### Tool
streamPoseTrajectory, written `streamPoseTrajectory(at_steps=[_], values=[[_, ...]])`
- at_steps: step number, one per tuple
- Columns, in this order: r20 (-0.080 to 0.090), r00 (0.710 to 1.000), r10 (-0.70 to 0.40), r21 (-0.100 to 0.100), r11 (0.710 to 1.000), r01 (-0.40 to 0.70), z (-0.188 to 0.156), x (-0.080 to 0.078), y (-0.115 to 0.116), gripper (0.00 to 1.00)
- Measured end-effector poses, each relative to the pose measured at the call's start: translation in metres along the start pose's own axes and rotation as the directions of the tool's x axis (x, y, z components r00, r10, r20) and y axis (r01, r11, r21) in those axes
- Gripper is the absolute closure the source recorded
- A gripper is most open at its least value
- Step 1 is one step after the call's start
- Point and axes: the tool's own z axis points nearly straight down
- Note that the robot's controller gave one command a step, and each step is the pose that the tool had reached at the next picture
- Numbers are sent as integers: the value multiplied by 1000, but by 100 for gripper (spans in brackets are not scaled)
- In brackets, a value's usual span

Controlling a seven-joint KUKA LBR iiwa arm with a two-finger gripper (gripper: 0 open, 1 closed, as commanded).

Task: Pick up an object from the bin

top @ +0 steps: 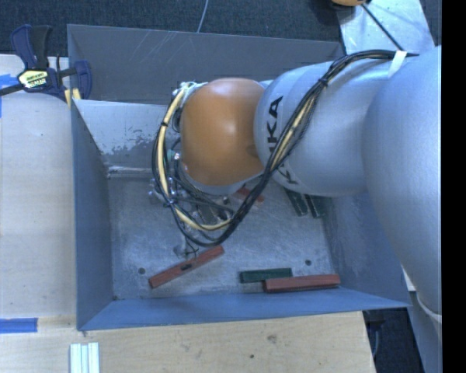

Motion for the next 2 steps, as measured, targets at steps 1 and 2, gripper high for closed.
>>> streamPoseTrajectory(at_steps=[1, 2], values=[[1, 1000, 1, 0, 1000, -1, 0, 0, 0, 0], [4, 997, -77, 1, 997, 77, 36, 34, -18, 0]])
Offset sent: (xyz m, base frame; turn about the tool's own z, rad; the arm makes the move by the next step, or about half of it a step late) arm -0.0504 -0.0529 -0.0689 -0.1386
